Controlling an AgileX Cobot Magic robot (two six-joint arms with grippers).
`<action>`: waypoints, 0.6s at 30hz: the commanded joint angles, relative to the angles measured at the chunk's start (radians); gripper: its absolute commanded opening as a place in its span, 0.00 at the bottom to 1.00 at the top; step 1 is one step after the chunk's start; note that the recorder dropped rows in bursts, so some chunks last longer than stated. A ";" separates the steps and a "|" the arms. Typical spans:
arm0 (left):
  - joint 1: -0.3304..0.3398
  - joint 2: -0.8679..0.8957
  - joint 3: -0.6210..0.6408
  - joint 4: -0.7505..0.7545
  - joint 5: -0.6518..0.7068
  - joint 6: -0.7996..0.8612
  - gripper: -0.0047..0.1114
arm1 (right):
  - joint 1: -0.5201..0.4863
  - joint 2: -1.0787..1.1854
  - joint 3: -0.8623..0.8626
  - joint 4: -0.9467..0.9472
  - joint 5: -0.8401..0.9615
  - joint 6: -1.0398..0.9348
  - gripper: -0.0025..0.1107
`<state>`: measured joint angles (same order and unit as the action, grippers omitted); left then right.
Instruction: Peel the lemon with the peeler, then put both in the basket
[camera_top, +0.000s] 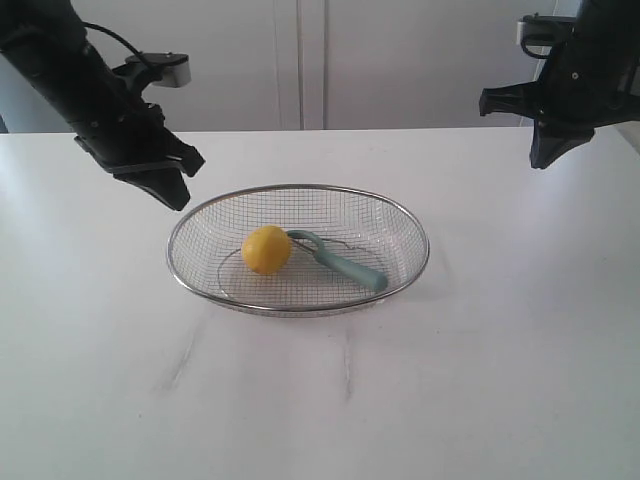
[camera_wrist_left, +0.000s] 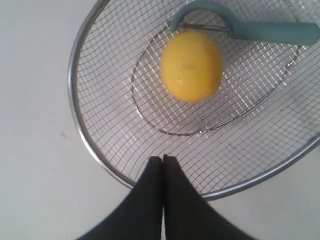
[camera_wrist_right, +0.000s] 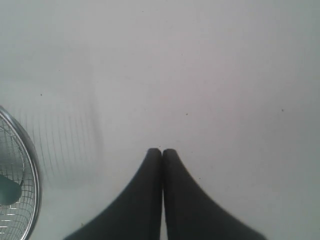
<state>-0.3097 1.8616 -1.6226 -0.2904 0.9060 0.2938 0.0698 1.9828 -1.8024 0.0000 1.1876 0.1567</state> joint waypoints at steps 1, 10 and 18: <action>0.035 -0.012 0.004 -0.005 0.075 -0.009 0.04 | -0.007 -0.012 0.001 0.000 -0.009 -0.004 0.02; 0.068 -0.024 0.004 0.125 0.100 -0.128 0.04 | -0.007 -0.012 0.001 0.000 -0.009 -0.004 0.02; 0.068 -0.059 0.005 0.146 0.061 -0.144 0.04 | -0.007 -0.012 0.001 0.000 -0.009 -0.004 0.02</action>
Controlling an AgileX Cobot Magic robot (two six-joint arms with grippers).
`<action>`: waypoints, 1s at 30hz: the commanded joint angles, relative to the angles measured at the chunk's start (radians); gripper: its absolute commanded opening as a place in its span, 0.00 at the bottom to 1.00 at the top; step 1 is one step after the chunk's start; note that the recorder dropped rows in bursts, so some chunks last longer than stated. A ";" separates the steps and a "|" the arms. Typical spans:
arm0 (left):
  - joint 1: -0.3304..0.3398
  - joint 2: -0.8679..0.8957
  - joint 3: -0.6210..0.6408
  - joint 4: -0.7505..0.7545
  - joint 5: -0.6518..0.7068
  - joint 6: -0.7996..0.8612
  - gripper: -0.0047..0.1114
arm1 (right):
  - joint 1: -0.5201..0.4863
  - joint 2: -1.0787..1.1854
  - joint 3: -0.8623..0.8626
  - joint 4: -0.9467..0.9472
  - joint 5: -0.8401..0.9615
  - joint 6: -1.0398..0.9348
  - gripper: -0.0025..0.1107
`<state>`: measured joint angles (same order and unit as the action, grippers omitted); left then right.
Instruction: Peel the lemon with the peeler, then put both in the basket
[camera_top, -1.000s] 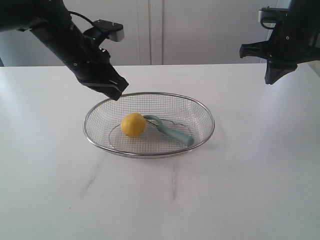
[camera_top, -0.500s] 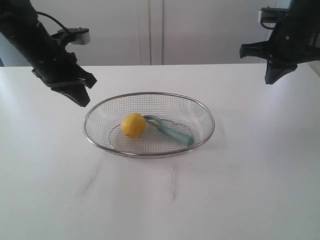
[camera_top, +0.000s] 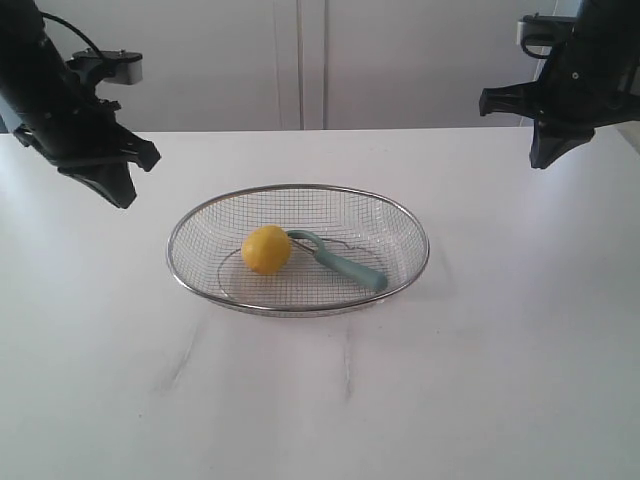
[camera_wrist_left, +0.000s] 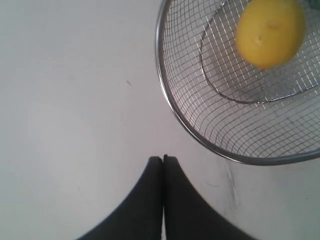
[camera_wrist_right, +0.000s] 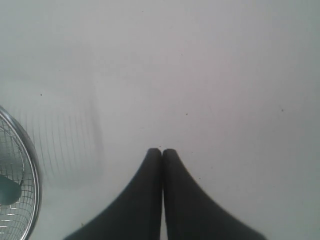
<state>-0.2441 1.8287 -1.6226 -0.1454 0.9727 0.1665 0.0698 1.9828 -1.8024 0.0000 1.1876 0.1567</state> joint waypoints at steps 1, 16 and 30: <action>0.002 -0.033 0.005 0.001 -0.007 -0.016 0.04 | -0.007 -0.012 0.001 0.000 -0.009 -0.004 0.02; 0.002 -0.144 0.047 0.162 -0.097 -0.145 0.04 | -0.007 -0.012 0.001 0.000 -0.009 -0.004 0.02; 0.002 -0.238 0.146 0.286 -0.091 -0.229 0.04 | -0.007 -0.012 0.001 0.000 -0.009 -0.004 0.02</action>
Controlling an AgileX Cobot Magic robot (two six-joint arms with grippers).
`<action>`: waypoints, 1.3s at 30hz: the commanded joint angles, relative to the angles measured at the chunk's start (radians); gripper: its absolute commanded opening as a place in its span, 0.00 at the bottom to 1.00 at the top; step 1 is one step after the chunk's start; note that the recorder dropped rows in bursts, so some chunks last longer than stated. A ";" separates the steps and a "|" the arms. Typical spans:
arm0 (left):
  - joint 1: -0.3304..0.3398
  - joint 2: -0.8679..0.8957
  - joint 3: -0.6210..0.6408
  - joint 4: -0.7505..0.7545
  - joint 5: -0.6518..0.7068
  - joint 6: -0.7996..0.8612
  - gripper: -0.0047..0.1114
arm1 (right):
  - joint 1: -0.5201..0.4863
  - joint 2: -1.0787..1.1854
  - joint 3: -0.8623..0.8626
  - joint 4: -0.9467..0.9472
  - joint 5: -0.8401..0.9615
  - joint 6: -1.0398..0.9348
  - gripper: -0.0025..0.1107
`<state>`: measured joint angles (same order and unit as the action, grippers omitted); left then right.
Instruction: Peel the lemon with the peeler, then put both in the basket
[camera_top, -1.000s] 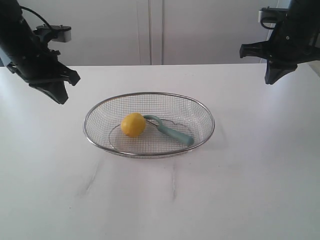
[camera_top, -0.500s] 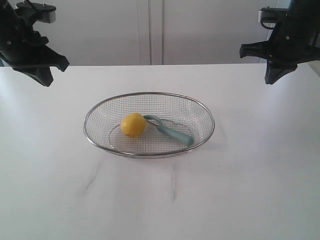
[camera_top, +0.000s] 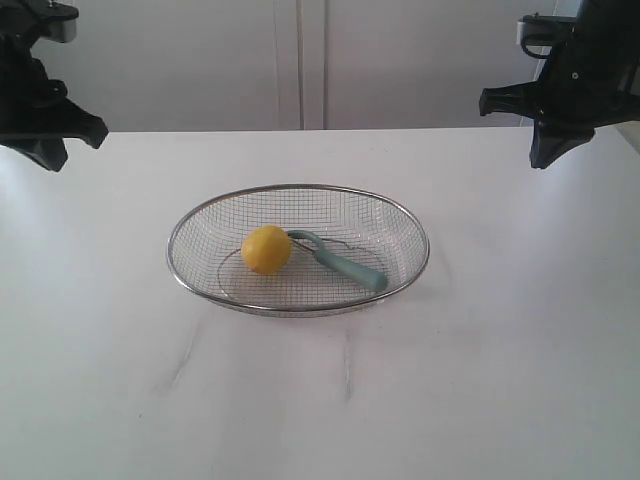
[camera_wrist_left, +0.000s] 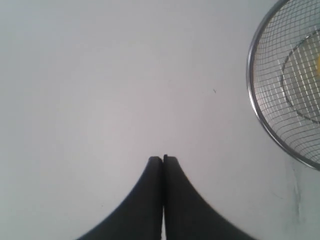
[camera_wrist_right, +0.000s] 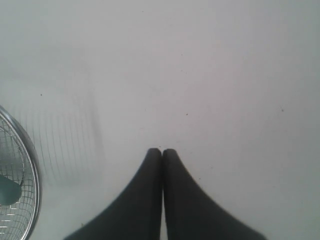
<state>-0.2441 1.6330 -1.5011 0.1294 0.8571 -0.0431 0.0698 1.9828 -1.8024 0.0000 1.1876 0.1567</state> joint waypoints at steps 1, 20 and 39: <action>0.002 -0.050 0.027 0.011 0.032 -0.019 0.04 | -0.007 -0.012 0.001 0.000 -0.009 -0.004 0.02; 0.002 -0.091 0.027 0.011 0.101 -0.030 0.04 | -0.007 -0.012 0.001 0.000 -0.009 -0.004 0.02; 0.002 -0.155 0.119 0.003 0.018 -0.031 0.04 | -0.007 -0.012 0.001 0.000 -0.009 -0.004 0.02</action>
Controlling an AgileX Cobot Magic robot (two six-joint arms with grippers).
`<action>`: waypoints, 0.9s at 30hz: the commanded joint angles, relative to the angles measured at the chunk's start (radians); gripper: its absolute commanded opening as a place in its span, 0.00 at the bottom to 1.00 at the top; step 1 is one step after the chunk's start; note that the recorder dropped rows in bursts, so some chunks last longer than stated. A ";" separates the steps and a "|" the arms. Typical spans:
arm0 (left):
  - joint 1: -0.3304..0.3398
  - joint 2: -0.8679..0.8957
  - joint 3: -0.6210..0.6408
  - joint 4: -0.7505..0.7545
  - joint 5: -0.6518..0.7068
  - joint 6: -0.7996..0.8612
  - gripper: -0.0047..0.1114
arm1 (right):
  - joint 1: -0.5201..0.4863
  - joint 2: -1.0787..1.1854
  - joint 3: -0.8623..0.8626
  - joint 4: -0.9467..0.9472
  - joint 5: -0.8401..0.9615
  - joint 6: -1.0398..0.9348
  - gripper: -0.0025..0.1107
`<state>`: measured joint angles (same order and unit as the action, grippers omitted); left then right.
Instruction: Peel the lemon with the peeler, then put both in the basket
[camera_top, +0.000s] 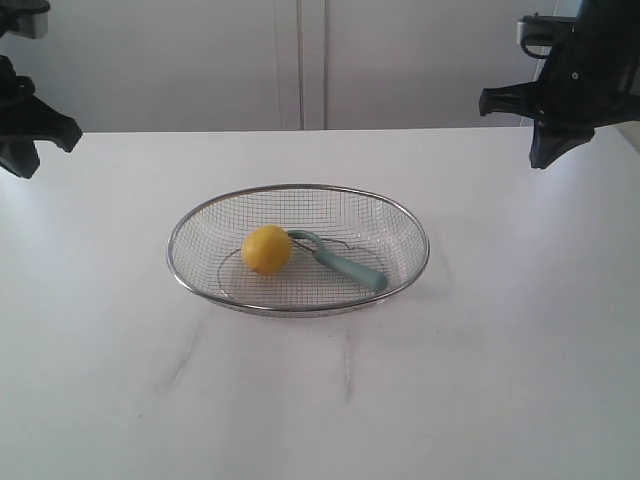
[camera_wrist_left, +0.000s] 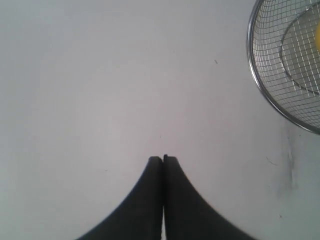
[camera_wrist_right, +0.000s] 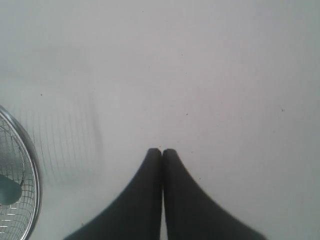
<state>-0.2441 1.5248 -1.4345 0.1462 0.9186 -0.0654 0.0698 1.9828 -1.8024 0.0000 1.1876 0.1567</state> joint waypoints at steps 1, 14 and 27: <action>0.002 -0.063 0.072 -0.021 -0.052 -0.009 0.04 | -0.007 -0.012 0.001 0.000 -0.009 -0.004 0.02; 0.002 -0.255 0.350 -0.053 -0.227 -0.009 0.04 | -0.007 -0.012 0.001 0.000 -0.009 -0.004 0.02; 0.105 -0.483 0.580 -0.139 -0.298 -0.012 0.04 | -0.007 -0.012 0.001 0.000 -0.009 -0.004 0.02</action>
<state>-0.1813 1.0883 -0.8929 0.0494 0.6153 -0.0675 0.0698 1.9828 -1.8024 0.0000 1.1876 0.1567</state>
